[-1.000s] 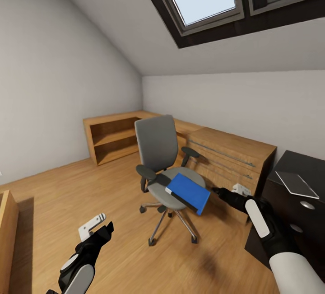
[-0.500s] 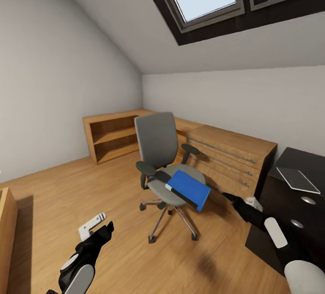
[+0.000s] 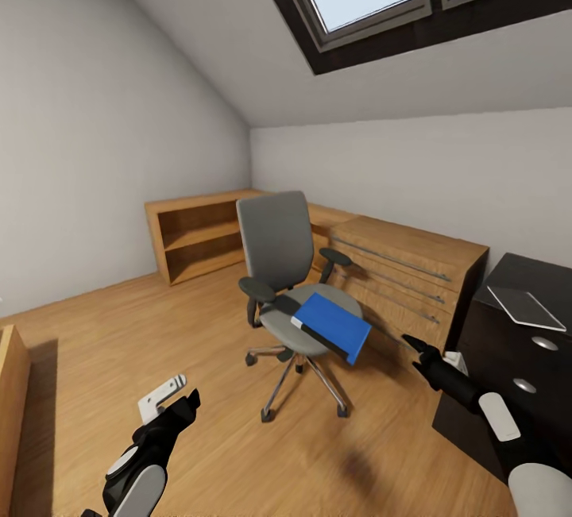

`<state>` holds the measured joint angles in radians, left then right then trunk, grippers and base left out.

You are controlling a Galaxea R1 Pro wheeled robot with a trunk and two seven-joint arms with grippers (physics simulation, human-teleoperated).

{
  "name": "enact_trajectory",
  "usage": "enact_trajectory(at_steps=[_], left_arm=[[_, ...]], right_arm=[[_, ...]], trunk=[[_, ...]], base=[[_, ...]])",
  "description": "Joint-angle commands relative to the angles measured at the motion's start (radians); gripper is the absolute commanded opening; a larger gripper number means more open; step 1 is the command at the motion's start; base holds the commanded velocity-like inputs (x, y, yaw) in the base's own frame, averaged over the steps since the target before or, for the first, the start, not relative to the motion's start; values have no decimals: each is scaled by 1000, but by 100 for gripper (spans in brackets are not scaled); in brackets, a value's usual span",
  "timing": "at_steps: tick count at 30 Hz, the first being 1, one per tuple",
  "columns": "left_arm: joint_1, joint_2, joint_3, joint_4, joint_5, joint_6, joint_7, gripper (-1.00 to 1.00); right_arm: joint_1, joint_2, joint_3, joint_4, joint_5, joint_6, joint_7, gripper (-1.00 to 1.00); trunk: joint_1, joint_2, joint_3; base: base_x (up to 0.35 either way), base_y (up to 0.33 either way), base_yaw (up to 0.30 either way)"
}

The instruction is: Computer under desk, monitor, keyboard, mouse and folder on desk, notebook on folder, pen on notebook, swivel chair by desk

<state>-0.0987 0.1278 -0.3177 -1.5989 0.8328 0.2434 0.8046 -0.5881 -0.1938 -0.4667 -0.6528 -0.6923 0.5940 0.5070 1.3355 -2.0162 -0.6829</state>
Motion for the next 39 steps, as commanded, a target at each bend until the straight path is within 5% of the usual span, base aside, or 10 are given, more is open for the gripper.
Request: enact_trajectory(at_steps=[1,27,34,39], left_arm=[[-1,1,-2,-1,3,4,7,100],[-1,0,-3,-6,2,1,7,100],[-1,2,-3,-19,2,2,4,100],[-1,2,-5,-20,2,8,1,100]], right_arm=[[-1,0,-4,0,-10,8,2,100],[-1,6,0,3,-27,-12,-11,100],[-1,11,3,4,-29,-30,-138,100],[-1,45,0,3,-31,-35,-166,100]], trunk=[[4,-8,-4],[103,-190,-86],[130,-239,-108],[149,-274,-123]], base=[[0,0,0],[0,0,0],[0,0,0],[0,0,0]])
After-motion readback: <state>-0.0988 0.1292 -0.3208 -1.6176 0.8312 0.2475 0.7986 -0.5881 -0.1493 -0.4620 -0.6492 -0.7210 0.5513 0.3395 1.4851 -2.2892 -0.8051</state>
